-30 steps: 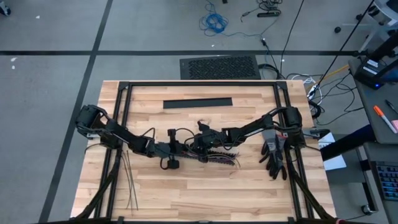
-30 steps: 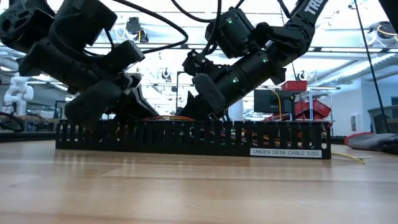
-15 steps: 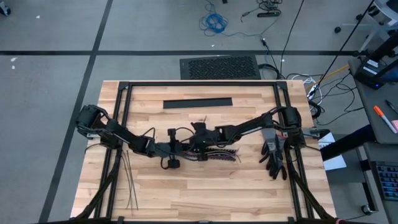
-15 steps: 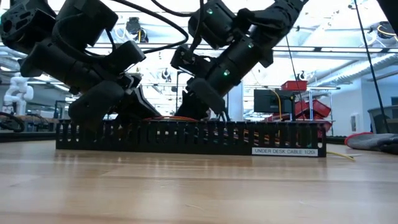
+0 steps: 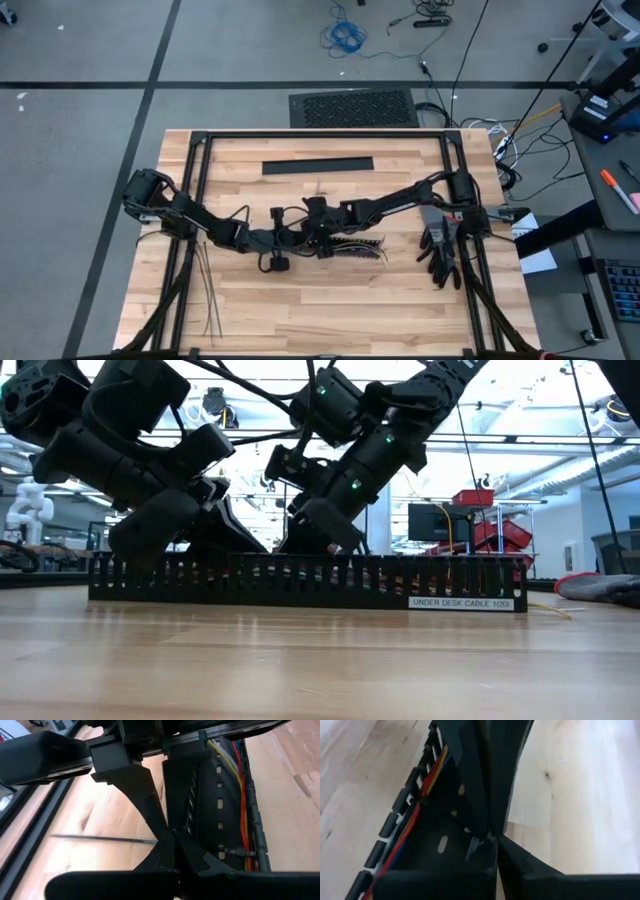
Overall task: Ziptie cables
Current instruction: Put the zip-tied cable into the black cable duct
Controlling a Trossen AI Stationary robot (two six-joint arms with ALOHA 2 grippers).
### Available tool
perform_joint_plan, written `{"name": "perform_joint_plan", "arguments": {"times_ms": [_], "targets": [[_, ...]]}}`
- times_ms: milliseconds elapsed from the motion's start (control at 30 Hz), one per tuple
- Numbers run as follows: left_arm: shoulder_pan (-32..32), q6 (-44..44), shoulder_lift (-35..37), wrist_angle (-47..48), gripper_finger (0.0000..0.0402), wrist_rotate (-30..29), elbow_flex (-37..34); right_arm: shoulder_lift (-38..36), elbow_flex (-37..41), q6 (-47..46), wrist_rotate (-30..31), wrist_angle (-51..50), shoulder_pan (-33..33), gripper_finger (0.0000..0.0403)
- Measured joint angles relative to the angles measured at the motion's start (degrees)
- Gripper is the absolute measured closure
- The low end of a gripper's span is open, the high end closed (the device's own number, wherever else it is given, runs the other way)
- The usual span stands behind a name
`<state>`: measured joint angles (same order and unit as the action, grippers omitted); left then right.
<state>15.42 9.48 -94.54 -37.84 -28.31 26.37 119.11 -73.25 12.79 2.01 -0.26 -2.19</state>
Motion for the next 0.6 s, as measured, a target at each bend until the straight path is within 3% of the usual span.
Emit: {"name": "perform_joint_plan", "arguments": {"times_ms": [367,600], "targets": [[0.02,0.36,0.02,-0.46,0.0401,-0.68,0.40,-1.54,0.22,1.58,2.28,-0.51,-0.04,0.0394],[0.09,0.49,0.24,-1.36,0.0401,-0.36,0.66,-4.21,0.35,2.70,4.90,-2.43,-0.77,0.0311]]}}
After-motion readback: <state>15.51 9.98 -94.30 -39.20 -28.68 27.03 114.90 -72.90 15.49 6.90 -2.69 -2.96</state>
